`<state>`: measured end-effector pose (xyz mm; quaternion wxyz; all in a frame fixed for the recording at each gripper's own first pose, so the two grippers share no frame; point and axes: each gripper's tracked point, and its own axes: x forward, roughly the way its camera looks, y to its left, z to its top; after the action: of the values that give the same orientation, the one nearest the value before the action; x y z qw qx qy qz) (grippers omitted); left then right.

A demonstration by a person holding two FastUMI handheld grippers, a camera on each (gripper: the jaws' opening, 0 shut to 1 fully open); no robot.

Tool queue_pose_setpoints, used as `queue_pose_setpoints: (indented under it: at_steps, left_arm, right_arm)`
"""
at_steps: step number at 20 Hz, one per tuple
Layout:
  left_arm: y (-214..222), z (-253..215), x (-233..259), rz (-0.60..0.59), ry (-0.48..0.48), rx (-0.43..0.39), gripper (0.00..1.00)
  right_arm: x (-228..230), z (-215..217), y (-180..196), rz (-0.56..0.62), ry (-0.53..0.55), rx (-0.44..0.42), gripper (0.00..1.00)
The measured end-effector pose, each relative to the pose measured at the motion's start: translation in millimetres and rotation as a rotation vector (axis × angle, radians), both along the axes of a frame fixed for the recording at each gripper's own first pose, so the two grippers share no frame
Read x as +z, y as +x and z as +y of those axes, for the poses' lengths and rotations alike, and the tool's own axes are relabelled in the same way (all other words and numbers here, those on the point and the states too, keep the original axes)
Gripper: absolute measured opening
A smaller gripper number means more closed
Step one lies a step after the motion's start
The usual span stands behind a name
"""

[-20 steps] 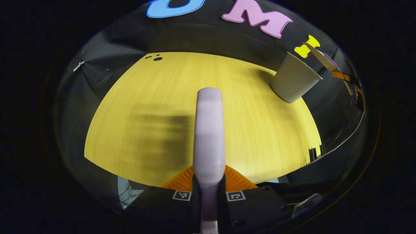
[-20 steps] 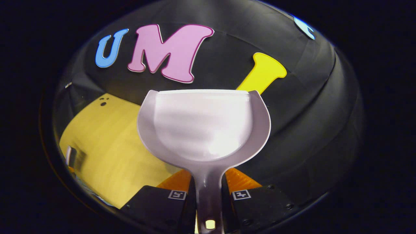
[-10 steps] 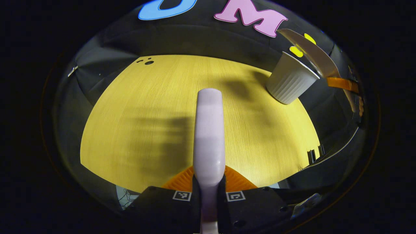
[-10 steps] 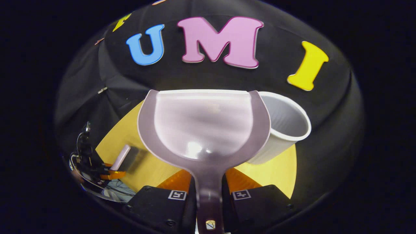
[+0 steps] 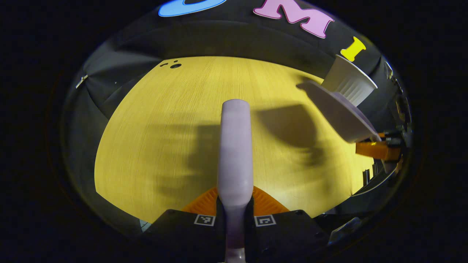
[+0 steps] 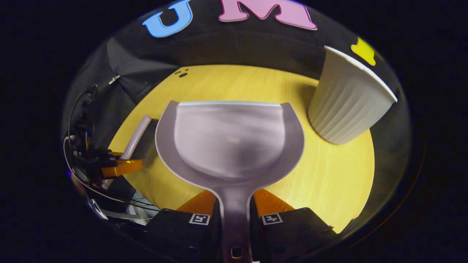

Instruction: Pick up the small broom and dustpan from the desktop, sweep the trash into the dustpan with the broom, and then empty the trash into the garbage bin.

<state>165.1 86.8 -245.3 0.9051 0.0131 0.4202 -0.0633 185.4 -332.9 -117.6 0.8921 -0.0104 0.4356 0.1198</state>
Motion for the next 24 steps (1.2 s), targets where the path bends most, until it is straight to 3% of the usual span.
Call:
queue_pose_setpoints:
  at_steps: [4, 6, 9, 10, 13, 14, 19, 20, 21, 24]
  left_arm:
    - [19, 2, -9, 0.025, 0.044, -0.015, 0.25]
    - [27, -2, -12, 0.031, 0.065, -0.029, 0.25]
    - [34, -5, -22, 0.064, 0.093, -0.04, 0.25]
    - [35, -8, -26, 0.074, 0.095, -0.043, 0.25]
    - [39, -8, -29, 0.097, 0.16, -0.06, 0.26]
    - [38, -10, -29, 0.102, 0.169, -0.065, 0.26]
    - [37, -16, -29, 0.119, 0.169, -0.076, 0.31]
    - [36, -18, -28, 0.116, 0.158, -0.079, 0.33]
    - [35, -18, -27, 0.105, 0.14, -0.081, 0.34]
    - [27, -18, -11, 0.069, 0.12, -0.068, 0.83]
  right_arm:
    - [13, -1, 0, 0.072, -0.044, -0.035, 0.36]
    - [14, 3, 0, 0.078, -0.061, -0.062, 0.33]
    - [10, 5, -4, 0.065, -0.109, -0.09, 0.41]
    - [11, 7, -4, 0.061, -0.121, -0.096, 0.37]
    - [2, 6, -5, 0.055, -0.147, -0.087, 0.37]
    - [1, 8, -5, 0.061, -0.138, -0.092, 0.41]
    - [-1, 12, -1, 0.08, -0.087, -0.136, 0.41]
    - [-1, 14, -1, 0.085, -0.075, -0.14, 0.44]
    - [1, 17, -4, 0.083, -0.061, -0.142, 0.58]
    - [13, 19, -4, 0.041, -0.04, -0.158, 1.0]
